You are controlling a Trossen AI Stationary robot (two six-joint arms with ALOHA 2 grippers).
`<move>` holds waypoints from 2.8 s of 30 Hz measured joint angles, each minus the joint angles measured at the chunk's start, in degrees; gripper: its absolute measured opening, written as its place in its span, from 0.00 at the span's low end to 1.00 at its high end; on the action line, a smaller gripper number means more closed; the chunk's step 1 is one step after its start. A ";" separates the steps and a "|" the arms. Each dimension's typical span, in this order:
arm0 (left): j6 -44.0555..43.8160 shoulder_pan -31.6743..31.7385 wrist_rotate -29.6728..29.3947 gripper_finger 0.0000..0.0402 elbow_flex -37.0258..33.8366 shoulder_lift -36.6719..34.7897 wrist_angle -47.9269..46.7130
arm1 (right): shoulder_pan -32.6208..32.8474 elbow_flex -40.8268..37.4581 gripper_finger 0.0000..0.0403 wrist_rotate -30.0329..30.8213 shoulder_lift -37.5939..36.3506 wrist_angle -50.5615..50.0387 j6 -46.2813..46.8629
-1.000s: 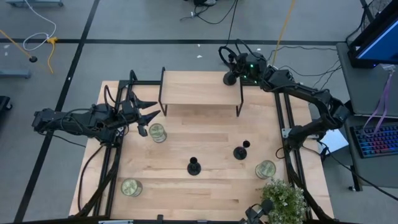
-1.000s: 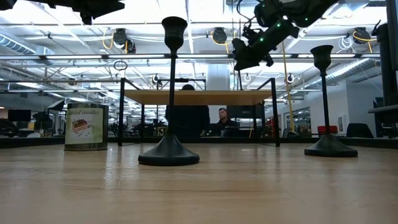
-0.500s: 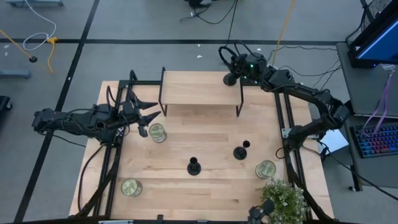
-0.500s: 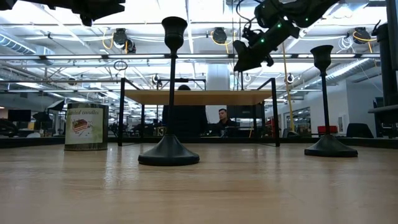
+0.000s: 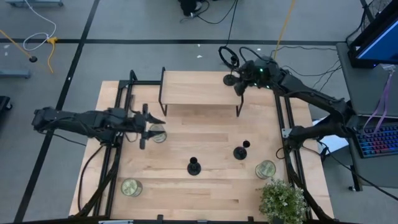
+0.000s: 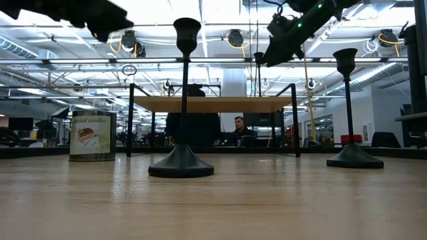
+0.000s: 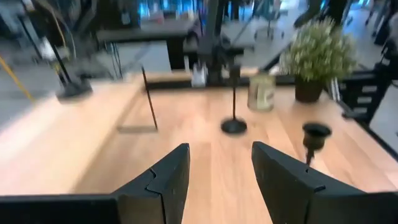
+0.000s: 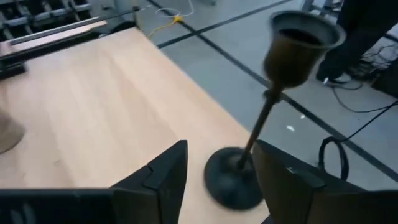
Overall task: Pick & Place candle stick holders
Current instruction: Put the left black candle holder on the shelf
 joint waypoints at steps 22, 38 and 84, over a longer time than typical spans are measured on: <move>-5.84 -14.09 -0.20 0.45 -0.64 42.39 31.84 | 18.00 0.00 0.43 0.11 -6.56 -24.04 8.87; -8.52 -14.36 2.96 0.45 0.59 64.26 59.46 | 20.57 0.00 0.43 0.15 -6.54 -24.08 8.87; -2.77 31.04 -5.79 0.02 20.70 29.06 12.54 | 20.54 0.00 0.42 0.15 -6.50 -22.37 7.27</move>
